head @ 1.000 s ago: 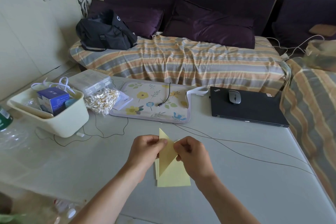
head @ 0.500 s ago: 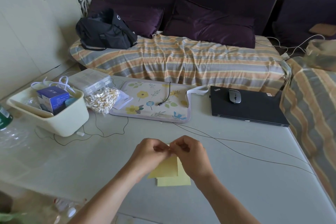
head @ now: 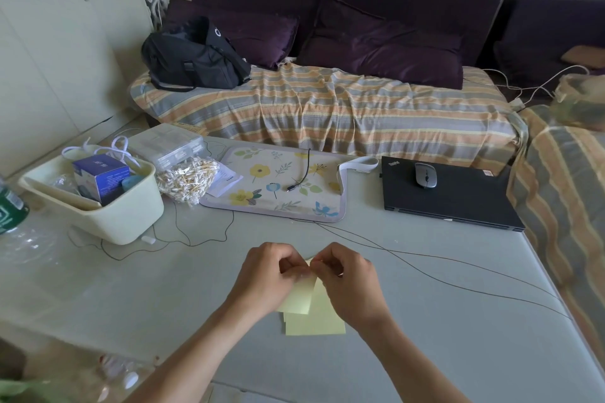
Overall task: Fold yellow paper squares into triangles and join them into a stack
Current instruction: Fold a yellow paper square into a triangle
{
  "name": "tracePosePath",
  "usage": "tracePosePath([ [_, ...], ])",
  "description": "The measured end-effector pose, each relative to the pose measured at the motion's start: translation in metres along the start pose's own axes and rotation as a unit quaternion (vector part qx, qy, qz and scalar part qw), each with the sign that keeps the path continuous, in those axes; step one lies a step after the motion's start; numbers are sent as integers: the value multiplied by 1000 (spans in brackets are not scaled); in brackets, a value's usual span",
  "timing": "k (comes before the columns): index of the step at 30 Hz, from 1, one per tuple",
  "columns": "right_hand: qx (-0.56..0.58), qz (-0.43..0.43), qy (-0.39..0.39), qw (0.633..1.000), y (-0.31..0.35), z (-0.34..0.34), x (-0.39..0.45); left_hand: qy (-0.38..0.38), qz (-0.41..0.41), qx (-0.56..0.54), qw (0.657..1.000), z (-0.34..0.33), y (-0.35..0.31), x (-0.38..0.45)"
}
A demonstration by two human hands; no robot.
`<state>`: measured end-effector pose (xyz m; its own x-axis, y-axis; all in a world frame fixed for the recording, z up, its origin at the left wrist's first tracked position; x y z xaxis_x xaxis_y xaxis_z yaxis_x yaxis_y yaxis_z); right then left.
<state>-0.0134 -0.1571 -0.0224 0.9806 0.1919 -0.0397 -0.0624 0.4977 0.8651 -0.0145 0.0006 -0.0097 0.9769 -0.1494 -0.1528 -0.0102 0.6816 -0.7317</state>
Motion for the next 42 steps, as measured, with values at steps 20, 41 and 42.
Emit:
tracePosePath([
  [20,-15,15,-6,1000,5,2,0,6,18,-40,999,4,2,-2],
  [41,-31,19,3,999,7,2,2,-4,10,-2,1000,11,-1,-2],
  [42,-33,18,2,999,7,2,3,-5,13,2,1000,11,0,-2],
])
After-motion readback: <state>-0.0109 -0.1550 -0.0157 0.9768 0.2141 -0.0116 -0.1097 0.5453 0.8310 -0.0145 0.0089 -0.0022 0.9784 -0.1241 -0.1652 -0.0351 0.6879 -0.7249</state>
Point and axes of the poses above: each hand's wrist, its own x-axis towards the middle knuckle, its own z-axis out of the back of the hand, y = z × x, the point moved 4 cm from there along x, towards the middle knuckle, and after that the axes turned 11 degrees about y, right-handed, at the moved point
